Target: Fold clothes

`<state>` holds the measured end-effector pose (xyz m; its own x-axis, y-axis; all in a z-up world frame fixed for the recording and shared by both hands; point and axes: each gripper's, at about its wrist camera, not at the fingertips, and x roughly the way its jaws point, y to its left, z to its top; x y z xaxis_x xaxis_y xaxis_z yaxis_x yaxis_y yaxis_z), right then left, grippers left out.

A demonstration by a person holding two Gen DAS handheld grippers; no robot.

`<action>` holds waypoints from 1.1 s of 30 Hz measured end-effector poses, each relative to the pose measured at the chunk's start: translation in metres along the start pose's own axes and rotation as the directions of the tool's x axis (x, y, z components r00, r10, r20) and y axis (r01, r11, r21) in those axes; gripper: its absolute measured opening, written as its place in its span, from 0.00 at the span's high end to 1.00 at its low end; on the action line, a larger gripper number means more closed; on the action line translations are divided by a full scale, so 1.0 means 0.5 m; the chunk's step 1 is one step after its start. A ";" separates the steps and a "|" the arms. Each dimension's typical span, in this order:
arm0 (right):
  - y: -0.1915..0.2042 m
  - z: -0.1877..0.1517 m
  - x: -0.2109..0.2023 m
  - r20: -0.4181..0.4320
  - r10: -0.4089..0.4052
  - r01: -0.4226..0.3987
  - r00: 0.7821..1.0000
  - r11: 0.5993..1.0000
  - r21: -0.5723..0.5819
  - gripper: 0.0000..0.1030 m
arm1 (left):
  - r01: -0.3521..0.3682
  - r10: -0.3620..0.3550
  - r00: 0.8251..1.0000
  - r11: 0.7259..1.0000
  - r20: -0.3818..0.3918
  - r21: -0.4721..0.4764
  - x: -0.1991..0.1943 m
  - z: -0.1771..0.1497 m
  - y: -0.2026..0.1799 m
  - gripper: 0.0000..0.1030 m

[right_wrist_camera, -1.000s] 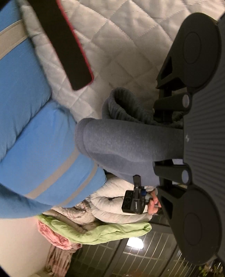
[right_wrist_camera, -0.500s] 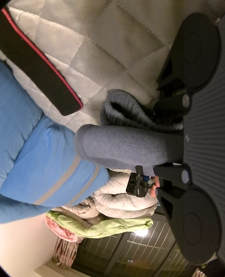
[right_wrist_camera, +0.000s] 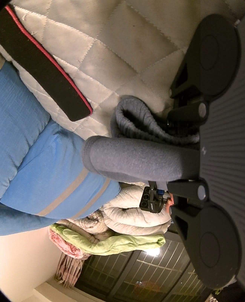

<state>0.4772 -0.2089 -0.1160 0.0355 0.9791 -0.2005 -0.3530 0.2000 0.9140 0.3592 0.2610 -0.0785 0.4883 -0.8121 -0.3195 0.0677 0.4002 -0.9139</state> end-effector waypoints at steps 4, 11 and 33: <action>-0.011 0.000 -0.010 0.020 0.126 -0.126 0.992 0.992 0.026 0.38 | 0.038 -0.038 0.999 0.999 0.012 0.015 -0.004 -0.003 -0.006 0.63; 0.004 -0.006 -0.014 0.030 0.230 -0.229 0.973 0.973 -0.029 0.13 | 0.070 -0.071 0.997 0.997 0.030 0.022 -0.006 -0.005 -0.014 0.51; 0.129 -0.050 -0.040 0.149 -0.108 0.122 0.983 0.988 -0.092 0.00 | -0.207 0.204 0.935 0.978 0.290 -0.020 -0.119 -0.133 -0.146 0.10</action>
<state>0.4302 -0.2165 -0.0620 0.2120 0.9466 -0.2430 -0.4305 0.3137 0.8463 0.2674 0.2522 -0.0095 0.7224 -0.5547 -0.4128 -0.0525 0.5513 -0.8327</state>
